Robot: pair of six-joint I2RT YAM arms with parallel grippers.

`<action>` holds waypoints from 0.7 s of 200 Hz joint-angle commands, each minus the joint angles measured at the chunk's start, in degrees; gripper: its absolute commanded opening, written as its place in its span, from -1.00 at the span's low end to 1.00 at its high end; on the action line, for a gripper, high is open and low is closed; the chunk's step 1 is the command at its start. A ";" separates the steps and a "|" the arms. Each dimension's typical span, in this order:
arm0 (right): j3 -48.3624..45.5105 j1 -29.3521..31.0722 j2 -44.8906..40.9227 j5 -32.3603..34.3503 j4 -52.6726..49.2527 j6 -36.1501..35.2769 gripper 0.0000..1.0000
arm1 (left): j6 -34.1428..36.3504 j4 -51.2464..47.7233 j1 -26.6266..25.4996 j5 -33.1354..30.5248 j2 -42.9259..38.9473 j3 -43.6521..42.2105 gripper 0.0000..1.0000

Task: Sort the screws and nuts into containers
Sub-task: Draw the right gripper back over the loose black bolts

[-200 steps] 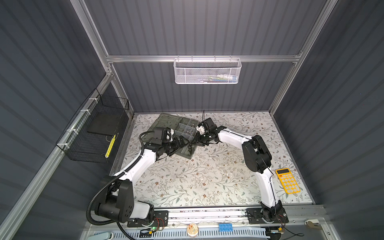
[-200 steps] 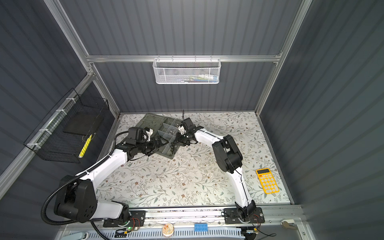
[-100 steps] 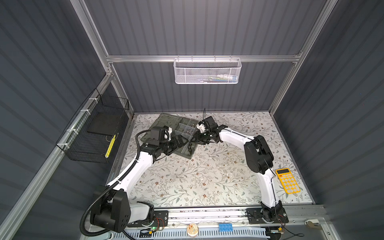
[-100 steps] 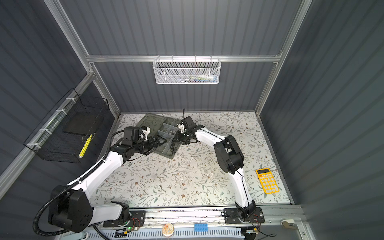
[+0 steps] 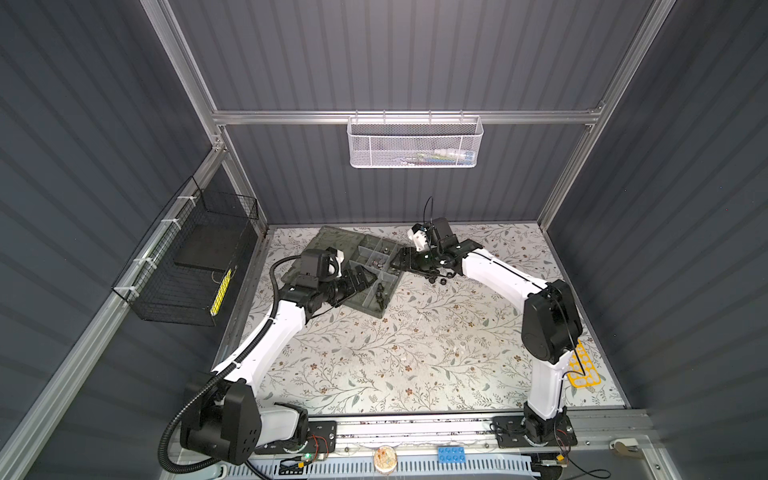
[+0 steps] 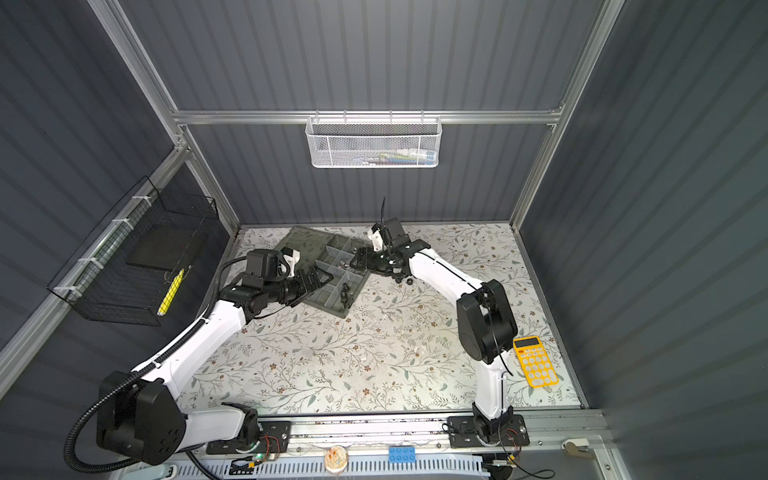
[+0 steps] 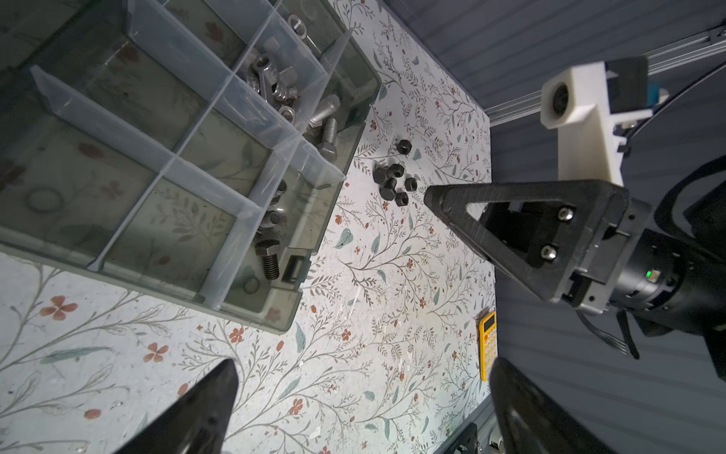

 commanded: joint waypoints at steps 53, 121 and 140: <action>-10.45 -8.45 -9.04 7.89 -2.91 -4.20 0.99 | 0.20 1.64 -7.95 -4.10 8.16 8.69 0.99; -9.11 -10.16 -3.72 12.88 -5.82 -8.79 0.86 | -1.37 7.06 -12.24 -4.46 16.50 11.71 0.99; -7.89 -10.08 -1.14 12.53 -5.64 -8.72 0.71 | -1.65 7.95 -12.66 -4.37 17.68 11.72 0.99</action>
